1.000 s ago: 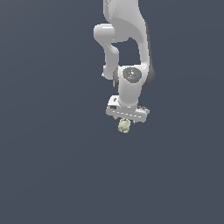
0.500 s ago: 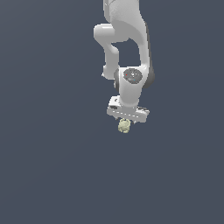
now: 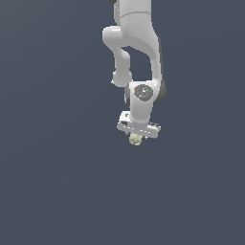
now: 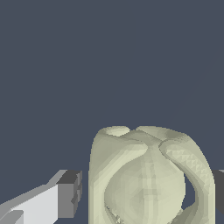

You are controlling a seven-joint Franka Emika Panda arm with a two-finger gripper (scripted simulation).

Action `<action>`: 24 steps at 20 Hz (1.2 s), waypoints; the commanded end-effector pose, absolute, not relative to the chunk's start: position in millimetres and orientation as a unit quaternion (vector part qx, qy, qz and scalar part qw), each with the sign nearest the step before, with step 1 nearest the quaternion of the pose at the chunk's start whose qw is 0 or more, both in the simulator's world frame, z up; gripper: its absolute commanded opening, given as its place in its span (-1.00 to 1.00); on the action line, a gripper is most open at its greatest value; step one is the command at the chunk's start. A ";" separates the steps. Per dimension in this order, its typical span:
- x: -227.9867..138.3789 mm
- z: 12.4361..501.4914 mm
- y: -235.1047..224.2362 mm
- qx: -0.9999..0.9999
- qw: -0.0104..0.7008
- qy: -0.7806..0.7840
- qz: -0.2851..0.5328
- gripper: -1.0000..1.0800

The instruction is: Pick up the object and move it to a goal position.

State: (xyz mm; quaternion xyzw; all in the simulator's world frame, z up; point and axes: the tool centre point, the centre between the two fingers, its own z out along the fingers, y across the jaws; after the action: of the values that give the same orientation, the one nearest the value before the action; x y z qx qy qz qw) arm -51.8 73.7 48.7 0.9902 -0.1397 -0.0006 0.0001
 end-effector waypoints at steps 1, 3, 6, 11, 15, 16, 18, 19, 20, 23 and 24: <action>-51.3 41.9 73.7 0.990 0.000 -0.140 0.000 0.92; -50.9 39.8 73.9 0.990 0.000 -0.140 0.000 0.92; -50.9 39.6 73.9 0.990 0.000 -0.140 0.000 -1.00; -50.9 39.6 73.9 0.990 0.000 -0.140 0.000 -1.00; -51.0 40.4 74.4 0.990 0.000 -0.140 0.000 -1.00; -51.0 40.6 74.4 0.990 0.000 -0.140 0.000 -1.00; -51.1 42.8 74.4 0.990 0.000 -0.140 0.000 -1.00; -51.2 44.6 74.4 0.990 0.000 -0.140 0.000 -1.00; -51.3 47.0 74.4 0.990 0.000 -0.140 0.000 -1.00; -51.8 57.5 74.5 0.990 0.000 -0.140 0.000 -1.00; -52.0 62.2 74.5 0.990 0.000 -0.140 0.000 -1.00</action>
State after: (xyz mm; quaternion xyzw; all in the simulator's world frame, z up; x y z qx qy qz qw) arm -52.1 74.4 55.7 0.9902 -0.1397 -0.0005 0.0000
